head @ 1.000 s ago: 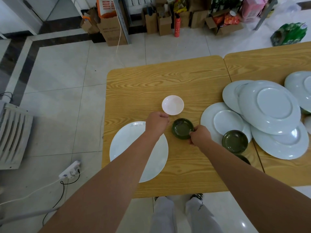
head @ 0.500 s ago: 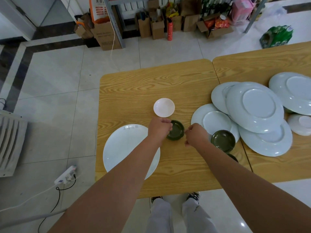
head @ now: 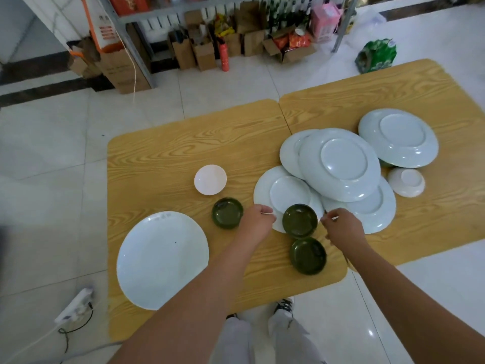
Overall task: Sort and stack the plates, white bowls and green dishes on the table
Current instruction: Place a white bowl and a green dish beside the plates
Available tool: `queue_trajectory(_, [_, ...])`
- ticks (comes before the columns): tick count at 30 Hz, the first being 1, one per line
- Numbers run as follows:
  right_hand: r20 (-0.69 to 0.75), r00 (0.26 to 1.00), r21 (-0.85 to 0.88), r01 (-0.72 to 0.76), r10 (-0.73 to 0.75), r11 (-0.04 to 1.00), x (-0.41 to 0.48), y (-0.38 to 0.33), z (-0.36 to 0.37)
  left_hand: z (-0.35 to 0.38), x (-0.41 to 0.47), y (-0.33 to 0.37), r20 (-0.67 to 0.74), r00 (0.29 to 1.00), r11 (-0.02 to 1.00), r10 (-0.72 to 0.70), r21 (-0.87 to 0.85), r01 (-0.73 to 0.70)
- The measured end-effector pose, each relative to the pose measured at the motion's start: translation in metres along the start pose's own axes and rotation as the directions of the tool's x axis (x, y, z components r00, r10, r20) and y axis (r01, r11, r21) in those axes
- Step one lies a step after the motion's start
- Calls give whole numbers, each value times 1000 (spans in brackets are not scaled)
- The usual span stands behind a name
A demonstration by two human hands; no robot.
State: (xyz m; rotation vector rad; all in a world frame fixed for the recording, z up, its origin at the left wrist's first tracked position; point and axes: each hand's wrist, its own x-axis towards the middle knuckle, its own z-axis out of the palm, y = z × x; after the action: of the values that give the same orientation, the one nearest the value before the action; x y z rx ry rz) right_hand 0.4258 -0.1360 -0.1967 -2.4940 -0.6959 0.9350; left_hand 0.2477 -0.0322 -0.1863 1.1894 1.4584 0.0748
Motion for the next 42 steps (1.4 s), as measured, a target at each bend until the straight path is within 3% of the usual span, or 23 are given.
queue_trajectory(22, [125, 990, -89, 82, -70, 993, 18, -10, 14, 9, 10, 3, -9, 997, 995, -78, -65, 78])
queue_trajectory(29, [106, 986, -25, 133, -130, 991, 14, -61, 7, -45, 11, 18, -168, 984, 989, -56, -148, 31])
queue_trajectory(38, [216, 961, -26, 182, -173, 983, 3, -132, 61, -123, 7, 0, -270, 961, 955, -58, -296, -25])
queue_trajectory(42, [285, 944, -210, 228, -164, 951, 0, -148, 95, -139, 2, -14, -273, 957, 945, -99, -328, 4])
